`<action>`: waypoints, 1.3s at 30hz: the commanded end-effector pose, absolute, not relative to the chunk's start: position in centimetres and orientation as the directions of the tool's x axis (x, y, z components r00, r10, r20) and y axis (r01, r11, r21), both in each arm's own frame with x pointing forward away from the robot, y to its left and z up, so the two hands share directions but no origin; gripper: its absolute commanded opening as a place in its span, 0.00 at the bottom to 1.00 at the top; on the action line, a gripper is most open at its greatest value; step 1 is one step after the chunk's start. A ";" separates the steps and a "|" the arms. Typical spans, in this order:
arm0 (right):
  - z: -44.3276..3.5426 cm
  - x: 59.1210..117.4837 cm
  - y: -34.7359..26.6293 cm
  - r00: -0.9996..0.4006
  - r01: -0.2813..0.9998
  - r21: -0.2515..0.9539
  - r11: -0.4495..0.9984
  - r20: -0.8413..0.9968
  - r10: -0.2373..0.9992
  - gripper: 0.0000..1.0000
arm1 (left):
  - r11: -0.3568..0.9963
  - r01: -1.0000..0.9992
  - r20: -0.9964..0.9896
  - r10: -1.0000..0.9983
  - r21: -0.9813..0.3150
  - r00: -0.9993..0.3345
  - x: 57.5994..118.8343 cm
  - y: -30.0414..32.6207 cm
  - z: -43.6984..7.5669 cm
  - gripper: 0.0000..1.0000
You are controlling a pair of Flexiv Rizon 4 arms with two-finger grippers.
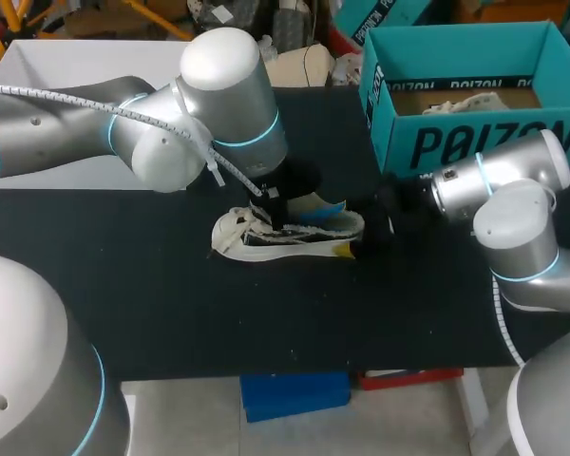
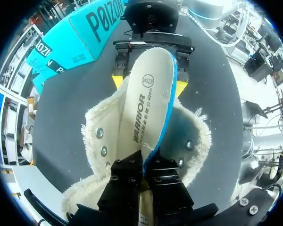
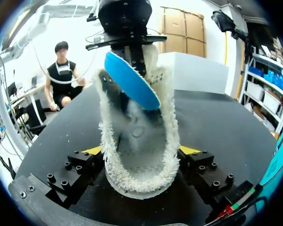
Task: Take the shoe out of the shoebox, open the shoe tongue, remove and reinsert the insole, then place the shoe into the shoebox
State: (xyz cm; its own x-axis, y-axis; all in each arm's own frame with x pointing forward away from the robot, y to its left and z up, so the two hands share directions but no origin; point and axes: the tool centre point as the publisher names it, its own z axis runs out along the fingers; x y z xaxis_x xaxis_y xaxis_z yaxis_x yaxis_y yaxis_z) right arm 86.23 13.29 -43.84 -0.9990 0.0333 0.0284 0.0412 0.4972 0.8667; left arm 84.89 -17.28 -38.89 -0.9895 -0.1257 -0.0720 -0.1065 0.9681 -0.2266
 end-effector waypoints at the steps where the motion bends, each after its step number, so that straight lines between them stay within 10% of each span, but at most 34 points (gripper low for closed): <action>1: -44.2 86.2 13.1 -0.999 0.042 0.866 0.499 0.029 0.034 0.00 | 0.970 -0.092 -0.062 -0.109 -0.224 -0.992 84.7 -17.7 -39.6 0.00; 9: -44.2 86.2 13.1 -0.999 0.042 0.866 0.499 0.029 0.034 0.00 | 0.982 -0.070 -0.072 -0.084 -0.177 -0.994 84.8 -19.0 -41.6 0.02; 16: -44.2 86.2 13.1 -0.999 0.042 0.866 0.499 0.029 0.034 0.00 | 0.983 -0.028 -0.121 -0.051 -0.179 -0.991 84.7 -19.1 -41.5 0.39; 39: -44.2 86.2 13.1 -0.999 0.042 0.866 0.499 0.029 0.034 0.00 | 0.973 -0.045 -0.358 -0.126 -0.224 -0.925 85.2 -21.4 -41.9 0.50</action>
State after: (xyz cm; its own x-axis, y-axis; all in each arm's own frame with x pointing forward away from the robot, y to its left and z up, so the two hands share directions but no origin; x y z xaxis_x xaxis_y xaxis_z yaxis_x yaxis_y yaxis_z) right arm 86.19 13.16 -43.84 -0.9991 0.0330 0.0279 0.0407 0.4971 0.8667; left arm 85.20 -20.90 -40.99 -0.9257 -0.1248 -0.3571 -0.0458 0.9740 -0.2217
